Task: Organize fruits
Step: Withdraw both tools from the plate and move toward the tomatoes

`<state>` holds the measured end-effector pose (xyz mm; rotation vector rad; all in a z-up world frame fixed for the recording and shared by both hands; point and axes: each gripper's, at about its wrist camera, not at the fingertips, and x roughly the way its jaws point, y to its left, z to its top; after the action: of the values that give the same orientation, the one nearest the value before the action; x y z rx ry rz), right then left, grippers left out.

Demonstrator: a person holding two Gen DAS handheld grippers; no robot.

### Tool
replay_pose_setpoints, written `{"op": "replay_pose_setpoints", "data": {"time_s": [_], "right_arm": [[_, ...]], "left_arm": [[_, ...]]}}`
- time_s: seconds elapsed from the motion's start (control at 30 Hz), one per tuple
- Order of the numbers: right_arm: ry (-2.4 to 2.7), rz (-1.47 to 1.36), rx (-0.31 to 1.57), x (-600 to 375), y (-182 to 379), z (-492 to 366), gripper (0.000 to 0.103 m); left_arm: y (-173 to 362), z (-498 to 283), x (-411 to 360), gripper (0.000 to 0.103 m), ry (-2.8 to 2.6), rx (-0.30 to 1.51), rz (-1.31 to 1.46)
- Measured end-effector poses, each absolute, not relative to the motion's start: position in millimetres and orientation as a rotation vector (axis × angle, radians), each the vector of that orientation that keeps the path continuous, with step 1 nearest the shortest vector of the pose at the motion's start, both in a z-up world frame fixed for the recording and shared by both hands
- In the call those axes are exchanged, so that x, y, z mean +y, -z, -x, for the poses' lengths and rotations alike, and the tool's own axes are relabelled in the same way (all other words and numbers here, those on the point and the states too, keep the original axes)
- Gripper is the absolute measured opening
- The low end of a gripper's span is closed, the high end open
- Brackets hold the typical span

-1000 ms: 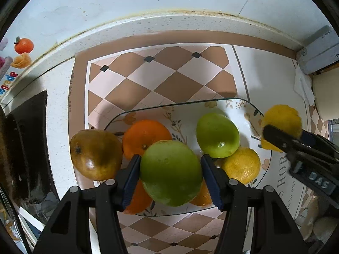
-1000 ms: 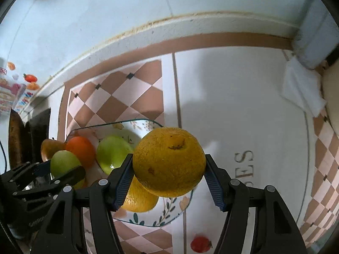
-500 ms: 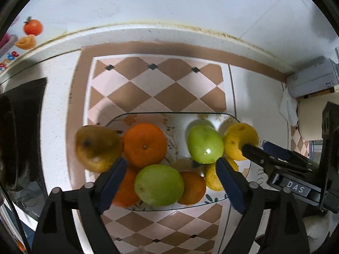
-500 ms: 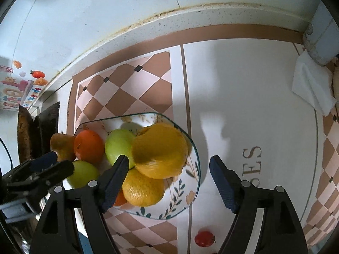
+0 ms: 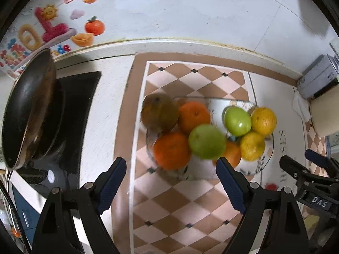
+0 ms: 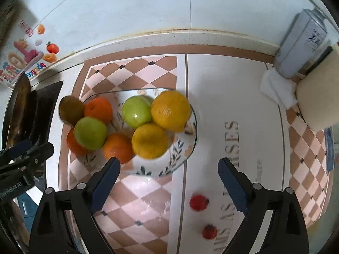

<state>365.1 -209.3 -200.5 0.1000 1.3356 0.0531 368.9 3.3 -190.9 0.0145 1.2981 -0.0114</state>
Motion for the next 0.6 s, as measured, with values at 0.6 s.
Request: {"op": "replay_pose_setpoints", "data": {"time_s": [0.6], "right_arm": [[0.014, -0.077, 1.12, -199.8, 104.1, -265.2, 0.098]], "left_arm": [[112.1, -272.1, 15.4, 0.086, 0.036, 1.078, -0.015]]}}
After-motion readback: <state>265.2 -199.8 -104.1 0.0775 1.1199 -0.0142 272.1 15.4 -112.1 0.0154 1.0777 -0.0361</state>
